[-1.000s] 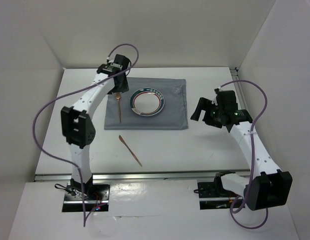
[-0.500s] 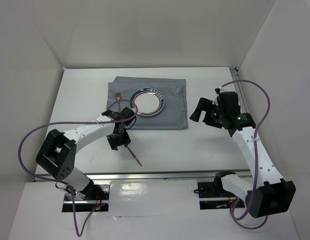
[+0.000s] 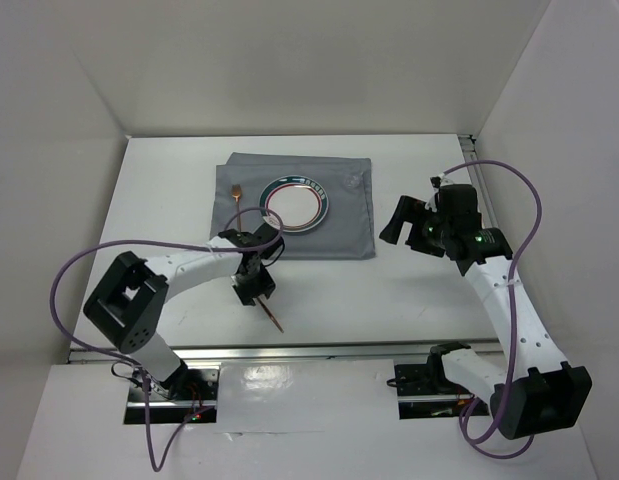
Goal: Set the dinner table for one person
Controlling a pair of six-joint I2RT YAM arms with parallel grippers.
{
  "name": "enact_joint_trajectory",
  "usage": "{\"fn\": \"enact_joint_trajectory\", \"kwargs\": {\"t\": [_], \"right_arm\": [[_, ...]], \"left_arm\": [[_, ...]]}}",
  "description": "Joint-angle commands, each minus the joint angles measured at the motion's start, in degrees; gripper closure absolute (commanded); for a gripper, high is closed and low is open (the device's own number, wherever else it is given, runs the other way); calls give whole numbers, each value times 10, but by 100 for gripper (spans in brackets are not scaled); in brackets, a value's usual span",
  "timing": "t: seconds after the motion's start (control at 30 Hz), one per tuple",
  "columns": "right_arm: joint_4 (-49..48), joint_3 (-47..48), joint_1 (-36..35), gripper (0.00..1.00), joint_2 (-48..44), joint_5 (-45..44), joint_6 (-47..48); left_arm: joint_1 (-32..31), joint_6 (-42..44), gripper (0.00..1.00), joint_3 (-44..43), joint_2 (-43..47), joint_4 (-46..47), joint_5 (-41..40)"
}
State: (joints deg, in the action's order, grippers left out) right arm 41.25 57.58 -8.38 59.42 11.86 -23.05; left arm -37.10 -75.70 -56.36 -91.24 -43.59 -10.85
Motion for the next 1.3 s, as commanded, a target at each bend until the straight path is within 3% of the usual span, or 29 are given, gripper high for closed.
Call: {"fn": "enact_joint_trajectory", "kwargs": {"t": [0.0, 0.3, 0.4, 0.43, 0.57, 0.73, 0.8, 0.9, 1.07, 1.27], "right_arm": [[6, -5, -4, 0, -13, 6, 0], [6, -11, -4, 0, -13, 1, 0], [6, -11, -4, 0, -8, 1, 0], [6, -11, -4, 0, -8, 1, 0], [1, -11, -4, 0, -3, 1, 0], [-16, -16, -9, 0, 8, 1, 0], [-16, -16, -9, 0, 8, 1, 0], [-21, -16, -9, 0, 19, 1, 0], [-44, -16, -9, 0, 19, 6, -5], [-43, -21, -9, 0, -11, -6, -11]], "left_arm": [[-8, -29, 47, -16, -33, 4, 1], [-8, -50, 56, -4, -62, 16, 1], [-8, -62, 69, 7, -62, 21, 1], [-8, -69, 79, 7, -62, 21, 1], [-8, -82, 100, 14, -14, -13, -11], [-18, -96, 100, 2, 61, -108, -57], [-32, -76, 100, -25, 91, -127, -94], [-59, 32, 100, -90, 96, -129, -135], [-104, 125, 100, -254, 1, -171, -149], [-116, 262, 100, -476, -182, -110, -83]]}}
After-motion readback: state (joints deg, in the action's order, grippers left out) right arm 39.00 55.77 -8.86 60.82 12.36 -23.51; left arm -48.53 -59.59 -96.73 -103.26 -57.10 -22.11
